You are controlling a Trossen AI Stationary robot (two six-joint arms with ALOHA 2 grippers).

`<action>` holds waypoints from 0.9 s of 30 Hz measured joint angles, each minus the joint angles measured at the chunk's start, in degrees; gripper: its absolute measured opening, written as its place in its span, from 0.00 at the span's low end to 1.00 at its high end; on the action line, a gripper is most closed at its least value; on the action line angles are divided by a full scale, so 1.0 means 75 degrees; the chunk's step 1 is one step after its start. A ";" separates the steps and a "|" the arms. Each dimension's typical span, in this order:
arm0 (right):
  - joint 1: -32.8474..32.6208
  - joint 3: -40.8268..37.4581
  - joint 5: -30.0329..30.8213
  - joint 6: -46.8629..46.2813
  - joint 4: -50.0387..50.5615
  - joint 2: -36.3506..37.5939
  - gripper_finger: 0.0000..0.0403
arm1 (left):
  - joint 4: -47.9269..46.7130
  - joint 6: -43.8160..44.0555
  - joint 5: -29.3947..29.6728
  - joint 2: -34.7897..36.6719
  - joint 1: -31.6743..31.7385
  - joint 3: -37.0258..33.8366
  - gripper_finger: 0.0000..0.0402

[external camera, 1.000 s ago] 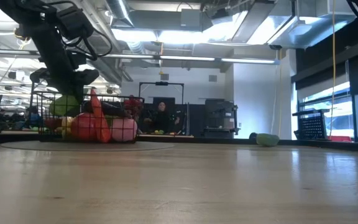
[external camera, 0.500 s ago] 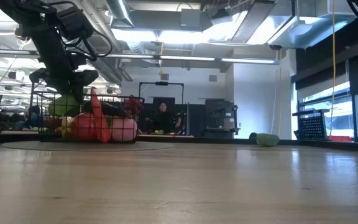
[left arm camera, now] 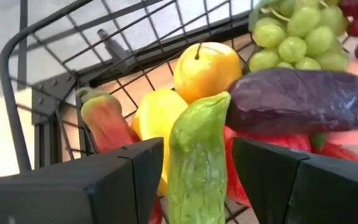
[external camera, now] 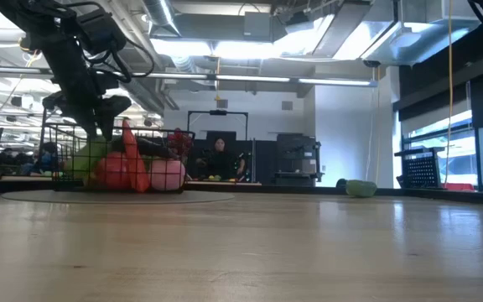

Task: Build produce basket
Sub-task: Put the green cucumber into the black wire basket

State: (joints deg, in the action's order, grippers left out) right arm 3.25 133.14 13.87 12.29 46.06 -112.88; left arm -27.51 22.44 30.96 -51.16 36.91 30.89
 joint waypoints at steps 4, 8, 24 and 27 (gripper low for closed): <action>0.0001 0.0000 0.0000 0.0000 0.0000 0.0000 0.33 | 0.0006 -0.0276 -0.0038 0.0070 0.0000 0.0000 0.45; 0.0002 0.0000 0.0000 0.0000 0.0000 0.0000 0.33 | -0.0152 -0.0494 -0.0064 0.0367 0.0000 0.0167 0.45; 0.0000 0.0001 0.0000 0.0000 0.0001 0.0000 0.33 | -0.0526 -0.2805 -0.3186 0.1319 -0.0900 0.1501 0.45; 0.0000 0.0000 -0.0004 0.0000 0.0000 0.0000 0.33 | -0.0659 -0.3016 -0.3898 0.1344 -0.1207 0.1501 0.45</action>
State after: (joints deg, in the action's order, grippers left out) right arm 3.25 133.14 13.84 12.29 46.06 -112.88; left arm -32.45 -0.19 1.72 -41.08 27.85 42.15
